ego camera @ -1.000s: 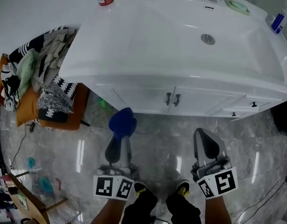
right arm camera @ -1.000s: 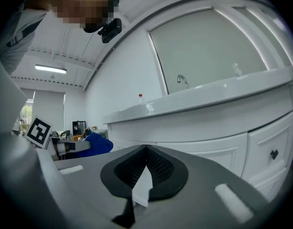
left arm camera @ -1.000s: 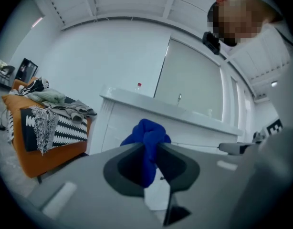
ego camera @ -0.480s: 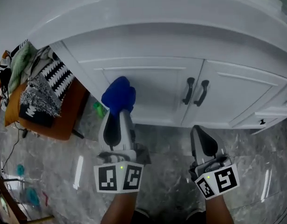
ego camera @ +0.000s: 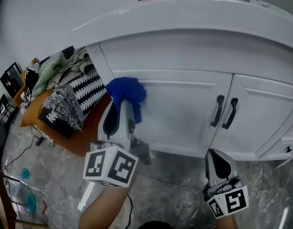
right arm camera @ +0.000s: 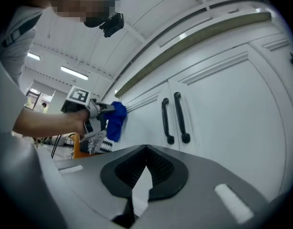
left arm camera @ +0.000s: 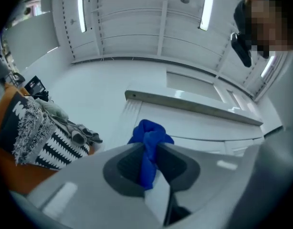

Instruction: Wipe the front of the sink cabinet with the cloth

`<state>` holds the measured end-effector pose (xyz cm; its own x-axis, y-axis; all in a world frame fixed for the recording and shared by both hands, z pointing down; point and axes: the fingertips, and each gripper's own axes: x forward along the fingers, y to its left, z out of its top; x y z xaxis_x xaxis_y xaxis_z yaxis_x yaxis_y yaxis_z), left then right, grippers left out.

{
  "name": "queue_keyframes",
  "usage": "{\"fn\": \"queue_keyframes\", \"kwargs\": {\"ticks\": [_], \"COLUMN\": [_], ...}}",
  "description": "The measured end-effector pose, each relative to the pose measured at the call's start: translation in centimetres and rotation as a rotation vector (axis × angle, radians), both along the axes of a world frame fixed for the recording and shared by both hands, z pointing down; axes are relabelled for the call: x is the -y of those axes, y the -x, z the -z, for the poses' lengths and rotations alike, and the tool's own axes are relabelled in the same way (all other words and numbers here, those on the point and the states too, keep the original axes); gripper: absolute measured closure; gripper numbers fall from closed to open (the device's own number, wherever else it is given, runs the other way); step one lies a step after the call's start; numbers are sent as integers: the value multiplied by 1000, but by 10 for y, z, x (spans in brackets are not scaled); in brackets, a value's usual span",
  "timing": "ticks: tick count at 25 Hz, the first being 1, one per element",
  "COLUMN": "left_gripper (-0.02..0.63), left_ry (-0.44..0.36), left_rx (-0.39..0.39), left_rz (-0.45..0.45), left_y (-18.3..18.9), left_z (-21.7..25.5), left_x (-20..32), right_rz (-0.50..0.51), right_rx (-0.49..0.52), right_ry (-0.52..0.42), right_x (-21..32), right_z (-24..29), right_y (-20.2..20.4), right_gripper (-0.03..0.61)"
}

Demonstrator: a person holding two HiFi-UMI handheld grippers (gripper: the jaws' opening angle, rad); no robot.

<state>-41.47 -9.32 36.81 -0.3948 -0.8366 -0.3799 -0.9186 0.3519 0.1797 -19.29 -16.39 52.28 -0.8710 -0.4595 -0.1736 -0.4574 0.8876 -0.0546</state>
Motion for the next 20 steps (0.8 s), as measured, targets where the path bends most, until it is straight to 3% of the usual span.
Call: {"fn": "queue_keyframes", "kwargs": {"ticks": [3,7,11,17,20], "left_gripper": [541,543,543,543,543], "left_ry": [21,37,52,112,165], "left_rx": [21,99,153,147,99], "left_rz": [29,79,115,45,-37], "left_y": [9,8,-20,-80,-116], "left_z": [13,26,24,-1,-23], "left_x": [4,10,28,63,84], "right_rz": [-29,-122,-196,-282,-412], "right_rx": [57,-3,0,-55,-145], "right_ry": [-12,-66,18,91,177], "right_x": [0,8,31,50,65], "right_z": [23,26,17,7,-12], "right_y": [-16,-32,-57,-73,-91], "right_gripper": [581,581,581,581,581]}}
